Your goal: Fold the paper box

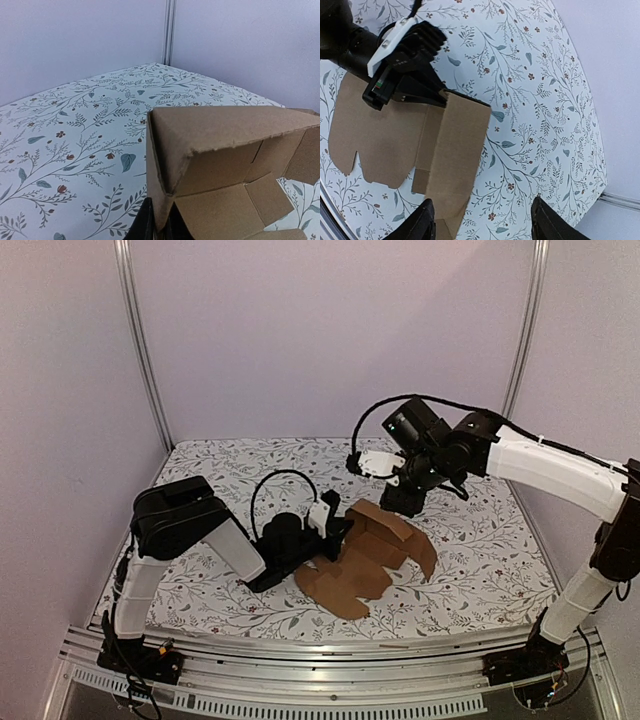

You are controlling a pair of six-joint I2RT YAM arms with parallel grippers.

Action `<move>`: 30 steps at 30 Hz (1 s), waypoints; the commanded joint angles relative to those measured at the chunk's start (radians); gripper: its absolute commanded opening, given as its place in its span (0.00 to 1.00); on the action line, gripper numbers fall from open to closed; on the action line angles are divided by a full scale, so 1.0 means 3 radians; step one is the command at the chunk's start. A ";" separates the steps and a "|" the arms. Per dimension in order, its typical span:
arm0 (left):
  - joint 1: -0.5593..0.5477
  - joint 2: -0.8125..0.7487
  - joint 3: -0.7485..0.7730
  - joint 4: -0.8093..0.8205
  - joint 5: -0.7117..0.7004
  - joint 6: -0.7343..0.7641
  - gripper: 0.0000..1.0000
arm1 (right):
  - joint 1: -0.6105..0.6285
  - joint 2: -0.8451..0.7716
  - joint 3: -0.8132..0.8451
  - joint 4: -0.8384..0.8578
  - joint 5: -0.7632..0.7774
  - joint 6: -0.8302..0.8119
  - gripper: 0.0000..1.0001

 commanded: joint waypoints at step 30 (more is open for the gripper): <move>-0.0063 -0.0146 0.0253 -0.0814 0.0185 0.0463 0.21 | -0.1299 0.2075 0.1323 -0.0831 -0.2991 0.1196 0.53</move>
